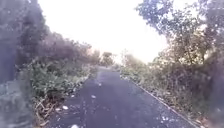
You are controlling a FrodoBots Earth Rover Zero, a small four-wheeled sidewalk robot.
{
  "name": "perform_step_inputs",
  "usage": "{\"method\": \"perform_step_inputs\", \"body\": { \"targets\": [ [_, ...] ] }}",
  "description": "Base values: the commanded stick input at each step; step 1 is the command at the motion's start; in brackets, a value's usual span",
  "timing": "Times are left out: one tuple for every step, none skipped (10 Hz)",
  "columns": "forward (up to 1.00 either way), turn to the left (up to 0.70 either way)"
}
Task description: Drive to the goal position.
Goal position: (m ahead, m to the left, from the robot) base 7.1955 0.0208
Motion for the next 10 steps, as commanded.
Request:
{"method": "perform_step_inputs", "body": {
  "targets": [
    [0.45,0.23],
    [0.45,0.22],
    [0.45,0.00],
    [0.45,0.00],
    [0.45,0.00],
    [0.45,0.00],
    [0.45,0.01],
    [0.45,0.12],
    [0.45,0.24],
    [0.45,0.19]
  ]
}}
